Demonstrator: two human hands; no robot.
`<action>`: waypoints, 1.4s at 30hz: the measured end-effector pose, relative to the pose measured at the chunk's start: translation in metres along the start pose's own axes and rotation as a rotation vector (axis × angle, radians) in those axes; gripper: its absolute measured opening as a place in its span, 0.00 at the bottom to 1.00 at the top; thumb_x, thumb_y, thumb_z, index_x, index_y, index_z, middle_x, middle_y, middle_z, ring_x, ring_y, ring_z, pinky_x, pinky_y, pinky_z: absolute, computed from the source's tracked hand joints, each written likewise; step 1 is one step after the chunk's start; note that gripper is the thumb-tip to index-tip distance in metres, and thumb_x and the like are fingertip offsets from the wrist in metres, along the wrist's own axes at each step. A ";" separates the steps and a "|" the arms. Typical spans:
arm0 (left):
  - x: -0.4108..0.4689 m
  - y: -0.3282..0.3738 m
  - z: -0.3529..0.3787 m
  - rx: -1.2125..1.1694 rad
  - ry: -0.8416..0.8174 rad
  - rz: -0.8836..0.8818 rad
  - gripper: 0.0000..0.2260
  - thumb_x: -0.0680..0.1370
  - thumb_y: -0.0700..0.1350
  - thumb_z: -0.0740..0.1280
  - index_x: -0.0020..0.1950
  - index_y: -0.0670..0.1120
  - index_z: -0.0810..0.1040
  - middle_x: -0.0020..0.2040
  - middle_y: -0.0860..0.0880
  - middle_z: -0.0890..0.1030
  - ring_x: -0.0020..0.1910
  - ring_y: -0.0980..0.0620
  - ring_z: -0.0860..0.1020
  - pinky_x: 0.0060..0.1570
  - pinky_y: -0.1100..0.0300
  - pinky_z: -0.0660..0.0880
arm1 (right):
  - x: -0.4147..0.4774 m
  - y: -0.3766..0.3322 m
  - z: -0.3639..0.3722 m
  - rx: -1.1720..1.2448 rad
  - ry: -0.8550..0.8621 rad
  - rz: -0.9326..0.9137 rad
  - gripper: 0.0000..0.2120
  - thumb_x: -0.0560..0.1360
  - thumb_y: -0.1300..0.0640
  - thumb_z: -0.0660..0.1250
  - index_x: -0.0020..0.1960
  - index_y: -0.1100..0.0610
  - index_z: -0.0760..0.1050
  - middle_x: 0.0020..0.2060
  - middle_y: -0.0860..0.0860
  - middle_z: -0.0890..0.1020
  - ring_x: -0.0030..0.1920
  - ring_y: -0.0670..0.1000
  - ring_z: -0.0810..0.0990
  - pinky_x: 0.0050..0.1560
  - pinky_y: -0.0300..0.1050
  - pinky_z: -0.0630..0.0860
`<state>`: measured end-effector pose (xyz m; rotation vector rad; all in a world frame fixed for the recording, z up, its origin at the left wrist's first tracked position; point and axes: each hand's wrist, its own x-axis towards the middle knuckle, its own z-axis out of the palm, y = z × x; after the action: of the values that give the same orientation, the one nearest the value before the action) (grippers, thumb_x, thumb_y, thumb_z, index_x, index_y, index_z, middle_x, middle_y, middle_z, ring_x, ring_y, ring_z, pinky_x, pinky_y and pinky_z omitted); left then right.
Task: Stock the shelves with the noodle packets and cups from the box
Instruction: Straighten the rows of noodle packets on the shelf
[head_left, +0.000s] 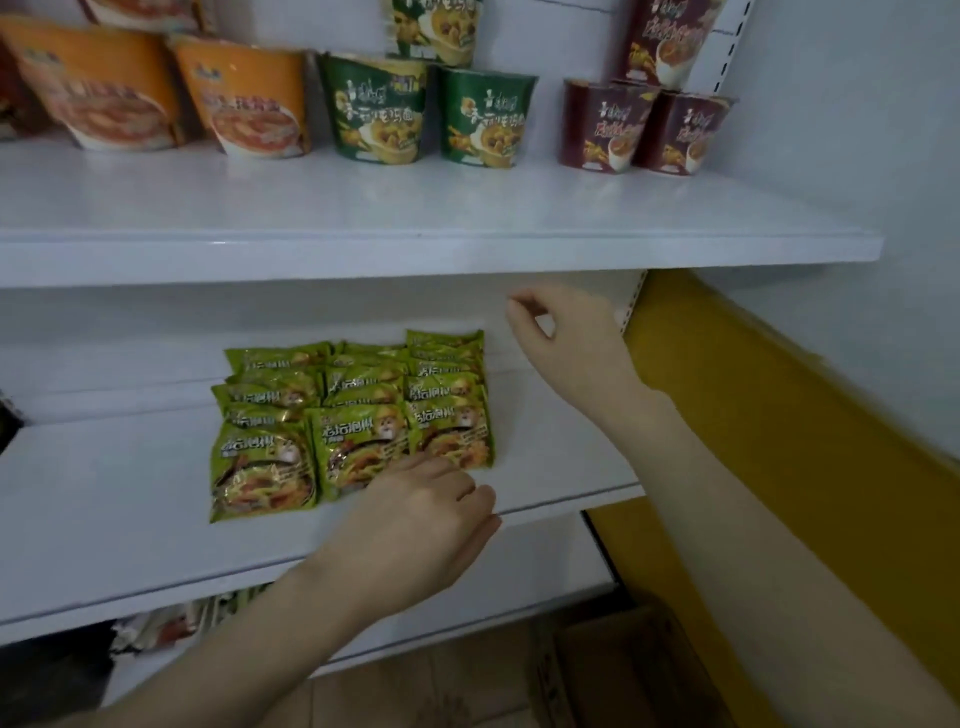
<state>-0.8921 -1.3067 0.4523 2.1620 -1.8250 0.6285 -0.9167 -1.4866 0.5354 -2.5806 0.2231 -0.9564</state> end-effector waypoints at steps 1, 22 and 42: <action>-0.011 -0.003 0.004 0.002 -0.013 -0.036 0.16 0.77 0.50 0.57 0.36 0.46 0.80 0.31 0.50 0.79 0.31 0.48 0.77 0.35 0.60 0.75 | -0.005 -0.003 0.008 0.016 -0.014 0.009 0.11 0.77 0.58 0.61 0.52 0.63 0.79 0.46 0.58 0.84 0.48 0.58 0.81 0.50 0.55 0.75; -0.208 -0.161 0.086 -0.055 -0.441 -0.773 0.16 0.70 0.42 0.74 0.54 0.36 0.78 0.42 0.39 0.81 0.38 0.39 0.81 0.31 0.52 0.78 | -0.045 -0.011 0.226 0.127 -0.394 0.140 0.14 0.76 0.59 0.64 0.59 0.62 0.75 0.50 0.60 0.82 0.50 0.59 0.81 0.51 0.52 0.77; -0.230 -0.319 0.248 -0.915 0.010 -0.992 0.44 0.58 0.49 0.81 0.65 0.58 0.59 0.54 0.63 0.75 0.50 0.62 0.77 0.45 0.64 0.74 | -0.092 -0.008 0.459 -0.165 -0.385 0.089 0.43 0.71 0.47 0.70 0.76 0.54 0.49 0.74 0.54 0.57 0.74 0.54 0.56 0.71 0.47 0.59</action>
<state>-0.5679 -1.1566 0.1544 1.9572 -0.5741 -0.3584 -0.6857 -1.3193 0.1638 -2.8136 0.3174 -0.4110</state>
